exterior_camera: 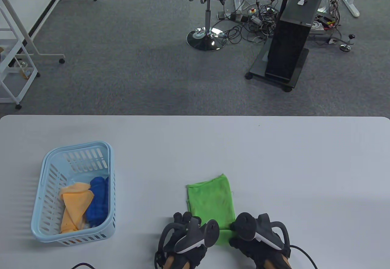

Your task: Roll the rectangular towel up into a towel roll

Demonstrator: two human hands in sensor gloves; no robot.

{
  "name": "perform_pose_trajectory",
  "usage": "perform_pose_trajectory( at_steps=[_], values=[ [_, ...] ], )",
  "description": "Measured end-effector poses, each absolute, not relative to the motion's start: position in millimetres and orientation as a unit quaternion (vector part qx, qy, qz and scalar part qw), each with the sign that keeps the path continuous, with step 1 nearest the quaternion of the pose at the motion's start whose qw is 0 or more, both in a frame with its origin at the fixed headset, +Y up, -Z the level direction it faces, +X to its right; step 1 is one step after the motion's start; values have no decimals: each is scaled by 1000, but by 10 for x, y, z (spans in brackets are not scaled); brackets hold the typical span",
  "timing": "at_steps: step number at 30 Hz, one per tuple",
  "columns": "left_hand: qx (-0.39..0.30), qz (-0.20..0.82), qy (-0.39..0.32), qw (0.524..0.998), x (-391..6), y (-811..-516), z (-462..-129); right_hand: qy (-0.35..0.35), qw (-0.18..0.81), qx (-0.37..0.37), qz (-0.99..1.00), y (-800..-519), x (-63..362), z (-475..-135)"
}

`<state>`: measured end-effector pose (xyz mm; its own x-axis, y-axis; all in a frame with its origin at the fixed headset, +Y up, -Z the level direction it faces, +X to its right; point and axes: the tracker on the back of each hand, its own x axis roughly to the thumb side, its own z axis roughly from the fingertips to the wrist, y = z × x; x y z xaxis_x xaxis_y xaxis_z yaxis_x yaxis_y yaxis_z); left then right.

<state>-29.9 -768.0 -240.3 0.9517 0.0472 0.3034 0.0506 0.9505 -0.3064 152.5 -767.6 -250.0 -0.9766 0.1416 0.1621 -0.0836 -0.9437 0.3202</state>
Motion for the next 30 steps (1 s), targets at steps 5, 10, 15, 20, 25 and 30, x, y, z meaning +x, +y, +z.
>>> perform_pose_trajectory(
  at_steps=[5,10,15,20,25,30],
  values=[
    [-138,4,-159,978,-284,-7655,-2384,172,61,84,980,-7659,1523,-2507],
    [-116,1,-147,982,-321,-7683,-2398,176,66,54,981,-7666,1553,-2506],
    [-121,-26,-167,978,-266,-7662,-2379,163,57,44,984,-7659,1542,-2487],
    [-141,-44,-181,972,-259,-7664,-2368,148,111,54,981,-7652,1546,-2504],
    [-128,-63,-181,973,-213,-7684,-2364,119,96,69,986,-7633,1499,-2493],
    [-122,-56,-166,977,-199,-7685,-2369,124,80,64,987,-7628,1512,-2494]
  ],
)
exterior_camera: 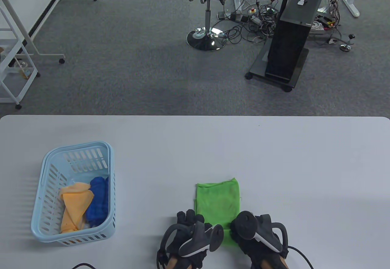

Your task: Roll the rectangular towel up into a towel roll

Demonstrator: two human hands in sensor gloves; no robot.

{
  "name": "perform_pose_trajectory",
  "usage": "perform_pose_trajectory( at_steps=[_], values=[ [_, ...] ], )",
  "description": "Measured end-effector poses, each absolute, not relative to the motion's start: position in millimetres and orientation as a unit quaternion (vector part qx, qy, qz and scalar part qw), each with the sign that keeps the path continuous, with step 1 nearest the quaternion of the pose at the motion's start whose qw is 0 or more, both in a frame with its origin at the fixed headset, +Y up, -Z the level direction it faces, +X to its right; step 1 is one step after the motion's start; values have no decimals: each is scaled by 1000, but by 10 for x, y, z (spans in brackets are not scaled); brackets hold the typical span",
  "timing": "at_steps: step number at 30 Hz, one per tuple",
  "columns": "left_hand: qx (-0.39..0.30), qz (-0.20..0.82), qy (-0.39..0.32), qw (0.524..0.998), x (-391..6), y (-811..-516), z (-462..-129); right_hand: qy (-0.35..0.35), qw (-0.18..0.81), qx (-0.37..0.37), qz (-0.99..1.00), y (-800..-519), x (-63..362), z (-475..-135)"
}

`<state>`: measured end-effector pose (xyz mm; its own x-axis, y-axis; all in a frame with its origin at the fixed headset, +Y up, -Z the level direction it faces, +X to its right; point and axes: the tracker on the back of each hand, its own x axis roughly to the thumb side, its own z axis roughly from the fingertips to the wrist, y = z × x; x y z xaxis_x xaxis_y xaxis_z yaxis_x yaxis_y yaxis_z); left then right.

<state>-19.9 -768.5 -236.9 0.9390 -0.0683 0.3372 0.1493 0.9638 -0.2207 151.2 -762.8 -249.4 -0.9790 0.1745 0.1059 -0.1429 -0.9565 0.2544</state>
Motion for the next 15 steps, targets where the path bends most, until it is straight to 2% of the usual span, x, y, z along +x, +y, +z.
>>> perform_pose_trajectory(
  at_steps=[5,11,15],
  values=[
    [-131,-26,-147,980,-265,-7674,-2401,177,80,62,979,-7687,1562,-2486],
    [-143,2,-138,980,-322,-7679,-2402,197,56,75,976,-7711,1539,-2468],
    [-124,10,-134,983,-339,-7674,-2392,184,60,71,979,-7711,1522,-2459]
  ],
)
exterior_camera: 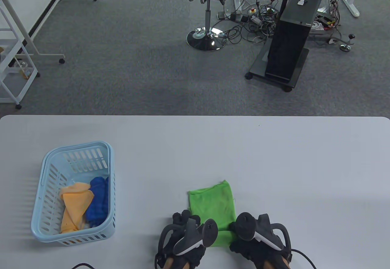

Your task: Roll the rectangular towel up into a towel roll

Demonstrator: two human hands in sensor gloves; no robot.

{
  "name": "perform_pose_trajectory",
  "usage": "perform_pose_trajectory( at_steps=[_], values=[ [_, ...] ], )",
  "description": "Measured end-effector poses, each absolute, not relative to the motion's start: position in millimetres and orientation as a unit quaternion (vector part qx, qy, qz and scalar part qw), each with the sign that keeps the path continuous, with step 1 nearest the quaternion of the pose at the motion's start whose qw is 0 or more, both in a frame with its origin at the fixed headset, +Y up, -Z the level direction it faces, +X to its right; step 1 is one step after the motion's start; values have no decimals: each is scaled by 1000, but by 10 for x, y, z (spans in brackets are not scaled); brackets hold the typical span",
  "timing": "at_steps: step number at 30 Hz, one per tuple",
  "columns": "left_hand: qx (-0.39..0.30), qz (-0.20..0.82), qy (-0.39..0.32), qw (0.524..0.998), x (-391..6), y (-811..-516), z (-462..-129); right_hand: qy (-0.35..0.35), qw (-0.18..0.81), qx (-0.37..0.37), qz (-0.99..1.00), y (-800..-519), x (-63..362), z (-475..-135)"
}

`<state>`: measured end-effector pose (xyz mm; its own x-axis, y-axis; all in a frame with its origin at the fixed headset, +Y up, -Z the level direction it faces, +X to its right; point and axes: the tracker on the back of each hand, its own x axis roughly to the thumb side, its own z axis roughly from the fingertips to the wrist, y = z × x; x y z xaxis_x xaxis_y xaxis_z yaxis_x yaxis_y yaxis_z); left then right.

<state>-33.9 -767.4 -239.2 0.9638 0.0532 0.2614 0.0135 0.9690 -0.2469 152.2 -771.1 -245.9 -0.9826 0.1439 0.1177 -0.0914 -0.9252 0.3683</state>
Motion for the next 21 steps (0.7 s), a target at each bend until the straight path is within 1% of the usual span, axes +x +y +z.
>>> perform_pose_trajectory(
  at_steps=[3,5,7,10,13,14,16,20,21],
  values=[
    [-105,18,-148,983,-328,-7642,-2389,183,67,68,979,-7706,1523,-2480],
    [-102,-9,-161,982,-301,-7633,-2383,177,72,65,979,-7709,1531,-2496],
    [-113,-25,-170,979,-300,-7631,-2376,173,75,64,980,-7710,1531,-2497],
    [-130,-21,-176,975,-317,-7631,-2372,171,77,61,980,-7704,1532,-2500],
    [-137,-59,-176,973,-303,-7684,-2388,168,80,62,981,-7705,1533,-2504],
    [-136,-53,-179,973,-299,-7693,-2393,161,80,65,982,-7698,1532,-2502],
    [-132,-33,-175,975,-273,-7710,-2402,115,81,79,987,-7657,1525,-2490],
    [-128,-42,-176,975,-265,-7702,-2402,82,107,103,985,-7600,1504,-2464],
    [-130,-37,-173,976,-277,-7709,-2410,80,112,119,983,-7592,1496,-2464]
  ],
)
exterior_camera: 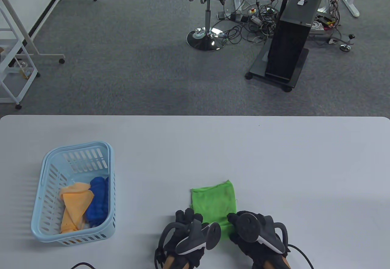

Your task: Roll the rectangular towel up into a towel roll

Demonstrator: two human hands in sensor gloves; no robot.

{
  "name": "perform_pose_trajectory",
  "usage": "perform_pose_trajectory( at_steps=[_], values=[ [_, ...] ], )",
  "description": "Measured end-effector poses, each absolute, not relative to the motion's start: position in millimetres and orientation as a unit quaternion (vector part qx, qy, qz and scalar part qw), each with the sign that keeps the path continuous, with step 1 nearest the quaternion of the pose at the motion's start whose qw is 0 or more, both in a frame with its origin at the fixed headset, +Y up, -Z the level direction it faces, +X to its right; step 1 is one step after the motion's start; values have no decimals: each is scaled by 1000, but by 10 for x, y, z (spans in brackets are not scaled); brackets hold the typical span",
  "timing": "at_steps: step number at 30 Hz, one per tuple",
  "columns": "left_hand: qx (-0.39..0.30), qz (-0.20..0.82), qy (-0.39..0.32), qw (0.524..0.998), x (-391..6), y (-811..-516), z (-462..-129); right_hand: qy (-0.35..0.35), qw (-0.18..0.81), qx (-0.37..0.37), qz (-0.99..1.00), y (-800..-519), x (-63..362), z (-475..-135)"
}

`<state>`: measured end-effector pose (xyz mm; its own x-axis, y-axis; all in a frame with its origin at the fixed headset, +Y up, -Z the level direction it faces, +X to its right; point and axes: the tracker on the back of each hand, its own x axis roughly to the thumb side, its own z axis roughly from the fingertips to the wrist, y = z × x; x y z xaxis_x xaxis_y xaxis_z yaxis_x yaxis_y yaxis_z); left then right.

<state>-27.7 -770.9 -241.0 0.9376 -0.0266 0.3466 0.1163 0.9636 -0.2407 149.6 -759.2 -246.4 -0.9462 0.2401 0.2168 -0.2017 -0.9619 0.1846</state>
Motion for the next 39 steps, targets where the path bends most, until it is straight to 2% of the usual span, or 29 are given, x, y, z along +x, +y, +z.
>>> perform_pose_trajectory(
  at_steps=[5,14,21,25,28,31,36,38,39],
  values=[
    [-133,-14,-160,978,-317,-7708,-2422,109,78,119,984,-7665,1467,-2475],
    [-116,-3,-167,979,-329,-7669,-2419,133,97,96,982,-7674,1474,-2507],
    [-112,-40,-163,979,-269,-7626,-2372,104,86,80,988,-7646,1491,-2498],
    [-152,-21,-186,971,-285,-7697,-2355,98,106,86,986,-7641,1493,-2484],
    [-165,-65,-189,966,-251,-7770,-2365,78,130,89,984,-7610,1491,-2491],
    [-151,-30,-185,971,-241,-7764,-2385,65,124,100,985,-7614,1486,-2484],
    [-140,24,-169,975,-333,-7749,-2422,109,125,106,980,-7663,1524,-2495],
    [-120,47,-159,979,-373,-7730,-2448,147,93,101,980,-7707,1518,-2490],
    [-112,50,-158,980,-379,-7723,-2450,145,74,100,982,-7717,1511,-2492]
  ],
)
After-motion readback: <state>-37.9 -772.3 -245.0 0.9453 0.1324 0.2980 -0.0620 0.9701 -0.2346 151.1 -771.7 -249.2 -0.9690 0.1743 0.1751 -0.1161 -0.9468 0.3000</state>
